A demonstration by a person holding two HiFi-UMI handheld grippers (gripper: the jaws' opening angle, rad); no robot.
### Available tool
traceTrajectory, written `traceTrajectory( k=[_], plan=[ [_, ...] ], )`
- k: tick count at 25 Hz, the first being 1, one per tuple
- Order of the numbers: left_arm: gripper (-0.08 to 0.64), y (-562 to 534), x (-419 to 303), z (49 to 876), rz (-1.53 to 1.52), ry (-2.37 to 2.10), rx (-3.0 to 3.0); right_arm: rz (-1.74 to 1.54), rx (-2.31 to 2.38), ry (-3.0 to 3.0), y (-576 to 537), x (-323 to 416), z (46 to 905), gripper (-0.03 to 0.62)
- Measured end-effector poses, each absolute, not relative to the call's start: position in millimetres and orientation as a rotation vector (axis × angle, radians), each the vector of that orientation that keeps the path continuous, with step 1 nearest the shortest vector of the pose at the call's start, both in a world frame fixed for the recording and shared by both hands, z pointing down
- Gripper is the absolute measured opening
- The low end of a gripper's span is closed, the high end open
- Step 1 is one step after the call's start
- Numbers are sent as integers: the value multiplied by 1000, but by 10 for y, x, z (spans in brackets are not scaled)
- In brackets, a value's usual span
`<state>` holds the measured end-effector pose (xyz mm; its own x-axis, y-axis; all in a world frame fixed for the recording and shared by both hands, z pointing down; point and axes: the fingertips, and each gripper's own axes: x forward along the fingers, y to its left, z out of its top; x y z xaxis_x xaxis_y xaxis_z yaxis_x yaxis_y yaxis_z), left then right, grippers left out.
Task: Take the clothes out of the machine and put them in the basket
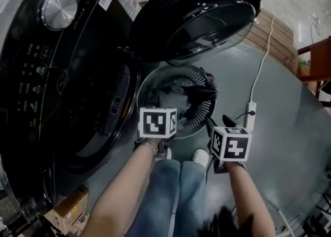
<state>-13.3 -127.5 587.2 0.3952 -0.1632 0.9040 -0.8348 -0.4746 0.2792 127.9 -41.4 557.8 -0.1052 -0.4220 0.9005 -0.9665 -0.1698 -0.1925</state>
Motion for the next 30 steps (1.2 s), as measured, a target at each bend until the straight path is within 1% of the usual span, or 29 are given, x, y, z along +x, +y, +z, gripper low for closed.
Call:
traceTrajectory(
  k=[1, 2, 3, 4, 5, 13, 20, 26, 27, 28, 29, 30],
  plan=[
    [79, -1280, -119, 5953, 1098, -860, 1874, 1259, 1608, -1534, -419, 1294, 5626, 229],
    [125, -1281, -101, 6030, 1083, -855, 1859, 1264, 1606, -1533, -420, 1302, 5669, 229],
    [245, -1278, -80, 6098, 1059, -845, 1840, 1270, 1603, -1532, -418, 1304, 5710, 227],
    [408, -1275, -63, 6150, 1028, -835, 1818, 1276, 1600, -1532, -417, 1301, 5749, 227],
    [488, -1277, -59, 6183, 1000, -834, 1797, 1283, 1597, -1533, -419, 1296, 5789, 225],
    [488, -1287, -198, 6218, 996, -867, 1806, 1220, 1569, -1549, -629, 1396, 6159, 216],
    [488, -1356, -319, 6197, 1023, -889, 1833, 1106, 1559, -1512, -942, 1626, 6512, 187],
    [488, -1344, -511, 6183, 1083, -914, 1865, 1096, 1566, -1406, -1071, 1824, 6778, 170],
    [488, -1346, -548, 6180, 1093, -920, 1862, 1109, 1561, -1393, -1082, 1831, 6811, 141],
    [487, -1344, -587, 6175, 1105, -925, 1858, 1117, 1549, -1391, -1088, 1823, 6829, 85],
    [487, -1333, -619, 6169, 1115, -927, 1856, 1128, 1535, -1399, -1082, 1799, 6834, 66],
    [487, -1318, -645, 6164, 1123, -926, 1856, 1154, 1524, -1411, -1052, 1761, 6833, 61]
  ],
)
